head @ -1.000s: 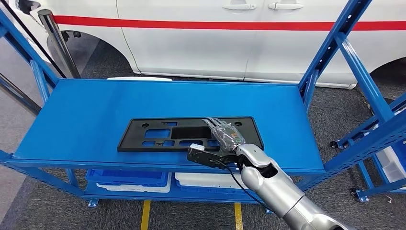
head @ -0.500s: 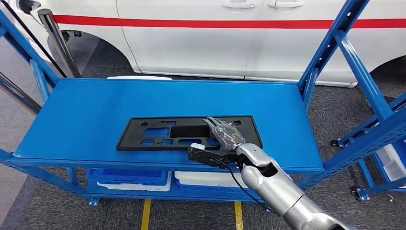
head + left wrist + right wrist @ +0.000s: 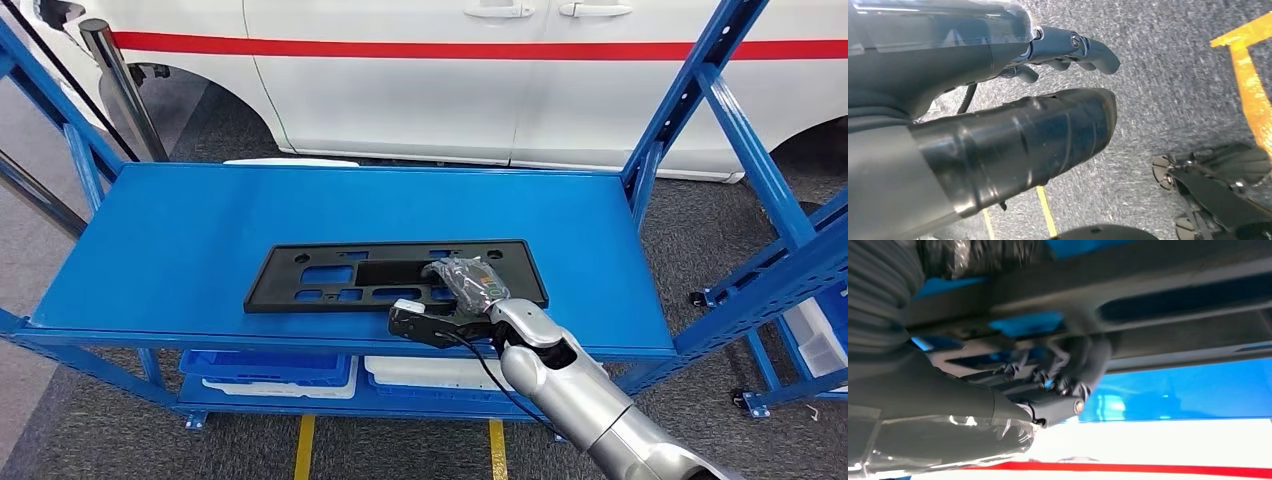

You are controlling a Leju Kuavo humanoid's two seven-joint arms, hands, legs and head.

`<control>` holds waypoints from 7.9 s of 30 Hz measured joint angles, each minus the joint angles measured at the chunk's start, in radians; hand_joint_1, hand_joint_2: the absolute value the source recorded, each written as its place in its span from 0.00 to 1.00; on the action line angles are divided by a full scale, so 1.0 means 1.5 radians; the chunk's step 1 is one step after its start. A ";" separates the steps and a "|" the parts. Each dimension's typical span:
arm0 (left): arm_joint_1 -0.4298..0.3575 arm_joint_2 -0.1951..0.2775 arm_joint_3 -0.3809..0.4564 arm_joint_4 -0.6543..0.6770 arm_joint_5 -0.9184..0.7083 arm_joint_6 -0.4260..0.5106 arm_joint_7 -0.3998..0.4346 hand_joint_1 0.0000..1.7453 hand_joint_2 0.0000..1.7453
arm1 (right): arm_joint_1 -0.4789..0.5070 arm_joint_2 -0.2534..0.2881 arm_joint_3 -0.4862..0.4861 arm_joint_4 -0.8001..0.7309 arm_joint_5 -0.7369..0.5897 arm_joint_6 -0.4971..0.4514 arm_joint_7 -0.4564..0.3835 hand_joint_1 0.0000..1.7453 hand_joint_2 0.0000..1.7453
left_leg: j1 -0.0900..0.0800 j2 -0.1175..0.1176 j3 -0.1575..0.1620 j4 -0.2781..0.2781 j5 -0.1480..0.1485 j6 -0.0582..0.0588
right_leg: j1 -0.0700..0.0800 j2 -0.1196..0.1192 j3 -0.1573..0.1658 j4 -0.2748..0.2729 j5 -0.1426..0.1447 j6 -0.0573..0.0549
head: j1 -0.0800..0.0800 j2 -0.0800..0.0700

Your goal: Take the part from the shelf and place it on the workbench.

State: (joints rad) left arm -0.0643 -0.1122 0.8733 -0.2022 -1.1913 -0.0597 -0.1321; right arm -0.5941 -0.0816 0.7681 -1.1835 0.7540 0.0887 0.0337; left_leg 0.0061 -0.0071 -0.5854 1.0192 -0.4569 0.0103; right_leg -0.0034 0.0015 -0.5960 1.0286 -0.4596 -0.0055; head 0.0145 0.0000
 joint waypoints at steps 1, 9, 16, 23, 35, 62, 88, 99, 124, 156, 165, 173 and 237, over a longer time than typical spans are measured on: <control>0.000 0.000 0.000 0.000 0.000 0.000 0.000 0.00 0.00 | 0.000 0.000 0.000 0.001 0.000 -0.001 0.000 1.00 1.00 | 0.001 0.000 0.001 -0.003 0.002 0.004 | 0.000 0.000 -0.001 0.002 -0.002 0.003 | 0.000 0.000; 0.000 0.000 0.005 0.000 0.004 -0.003 -0.013 0.00 0.00 | -0.004 0.000 0.001 0.008 -0.001 -0.008 -0.005 1.00 1.00 | 0.003 0.003 0.006 -0.006 0.004 0.017 | -0.004 -0.001 -0.072 0.158 -0.061 0.014 | 0.000 0.000; 0.000 0.000 0.013 0.000 0.009 -0.004 -0.034 0.00 0.75 | -0.006 0.000 0.003 0.008 -0.001 -0.012 -0.012 1.00 1.00 | 0.002 0.001 0.007 -0.001 -0.003 -0.002 | 0.001 0.000 0.003 -0.001 -0.001 -0.004 | 0.000 0.000; 0.002 0.000 0.015 0.000 0.005 0.012 -0.046 0.00 1.00 | -0.003 0.000 0.003 0.008 0.001 -0.013 -0.013 1.00 1.00 | 0.005 0.002 -0.072 0.181 -0.090 -0.018 | -0.003 -0.004 0.007 -0.008 0.005 -0.016 | 0.000 0.000; 0.001 -0.004 0.017 0.000 0.003 0.051 -0.032 0.00 1.00 | 0.007 -0.007 0.003 0.003 0.016 -0.031 0.001 1.00 1.00 | 0.007 0.004 0.017 -0.007 -0.003 0.008 | -0.002 0.002 0.003 0.003 -0.004 0.010 | 0.000 0.000; -0.015 -0.015 0.017 0.000 -0.028 0.046 -0.012 0.00 1.00 | 0.099 -0.040 0.130 -0.100 0.542 -0.289 0.356 1.00 1.00 | 0.001 0.000 0.062 -0.002 -0.052 -0.008 | -0.003 -0.002 -0.047 0.011 0.043 -0.001 | 0.000 0.000; -0.018 -0.023 0.013 0.000 -0.047 0.047 0.006 0.00 1.00 | 0.092 -0.084 0.211 -0.136 0.543 -0.307 0.363 1.00 1.00 | 0.004 0.005 -0.055 0.191 -0.080 -0.019 | -0.004 -0.006 -0.024 -0.001 0.023 -0.019 | 0.000 0.000; -0.017 -0.025 0.014 0.000 -0.046 0.061 0.017 0.00 1.00 | 0.174 -0.038 0.183 -0.159 0.531 -0.463 0.309 1.00 1.00 | 0.005 0.009 0.061 -0.020 -0.030 0.013 | -0.003 -0.002 -0.083 0.080 -0.027 0.014 | 0.001 0.000; -0.015 -0.026 0.061 0.000 -0.018 0.044 -0.002 0.00 1.00 | 0.305 0.116 0.009 -0.182 -0.546 -0.028 -0.348 1.00 1.00 | 0.003 0.005 0.100 -0.019 -0.065 -0.019 | 0.002 -0.008 -0.058 0.010 0.053 -0.010 | 0.000 0.000; -0.012 -0.037 0.034 0.001 -0.076 0.050 0.005 0.00 1.00 | 0.355 0.102 -0.030 -0.244 -0.516 0.017 -0.385 1.00 1.00 | 0.008 0.003 0.081 -0.002 -0.069 -0.019 | -0.004 -0.005 -0.060 0.025 0.048 0.006 | 0.000 0.000; -0.015 -0.053 0.027 0.001 -0.082 0.081 0.008 0.00 1.00 | 0.390 0.093 -0.054 -0.287 -0.510 0.018 -0.384 1.00 1.00 | 0.000 0.015 -0.015 0.004 0.010 0.010 | -0.007 -0.002 -0.054 0.206 -0.059 0.015 | 0.000 0.000; -0.014 -0.074 0.026 0.001 -0.079 0.092 0.017 0.00 1.00 | 0.404 0.092 -0.060 -0.308 -0.509 0.025 -0.383 1.00 1.00 | 0.001 0.012 -0.058 0.002 0.048 -0.012 | 0.006 -0.003 0.093 -0.039 -0.056 -0.013 | -0.001 0.000; -0.018 -0.079 0.014 0.002 -0.097 0.100 0.031 0.00 1.00 | 0.463 0.090 -0.107 -0.354 -0.488 0.048 -0.398 1.00 1.00 | 0.009 -0.004 -0.030 0.094 -0.074 -0.021 | -0.011 -0.005 0.027 -0.004 -0.026 -0.009 | -0.002 0.000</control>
State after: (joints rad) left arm -0.0911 -0.2312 0.8943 -0.1995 -1.3363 0.0908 -0.0856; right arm 0.0999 0.0534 0.6081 -1.7142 0.0214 0.1602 -0.5629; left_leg 0.0192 -0.0137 -0.6297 1.1601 -0.5685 -0.0211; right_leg -0.0195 -0.0064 -0.5549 1.0231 -0.4983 -0.0194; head 0.0112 0.0000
